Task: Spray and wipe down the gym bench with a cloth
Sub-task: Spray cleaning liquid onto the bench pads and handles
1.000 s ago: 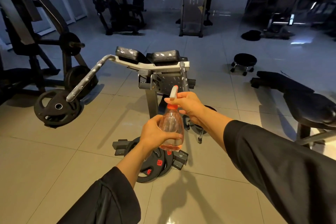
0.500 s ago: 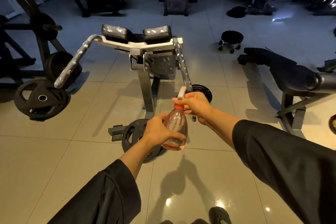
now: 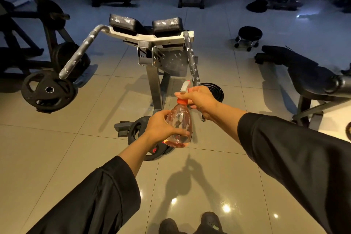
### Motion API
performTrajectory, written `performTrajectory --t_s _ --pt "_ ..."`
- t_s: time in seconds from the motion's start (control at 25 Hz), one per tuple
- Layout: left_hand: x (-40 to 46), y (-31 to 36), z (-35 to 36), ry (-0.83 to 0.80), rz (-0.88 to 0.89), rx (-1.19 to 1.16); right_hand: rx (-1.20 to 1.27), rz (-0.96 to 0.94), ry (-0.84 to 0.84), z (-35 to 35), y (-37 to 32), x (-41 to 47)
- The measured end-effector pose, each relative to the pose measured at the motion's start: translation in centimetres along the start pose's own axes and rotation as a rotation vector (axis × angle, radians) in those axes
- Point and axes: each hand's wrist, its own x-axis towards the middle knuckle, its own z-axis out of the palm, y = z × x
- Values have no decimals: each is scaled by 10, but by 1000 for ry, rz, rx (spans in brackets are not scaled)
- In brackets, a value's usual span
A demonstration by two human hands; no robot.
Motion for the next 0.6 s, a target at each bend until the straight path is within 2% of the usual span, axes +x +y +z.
performTrajectory --t_s 0.28,0.6 --pt "29 50 -11 118 50 -43 -53 -195 0 -19 -56 22" --pt "36 58 -2 165 -12 -96 -97 -192 -68 -29 -58 48"
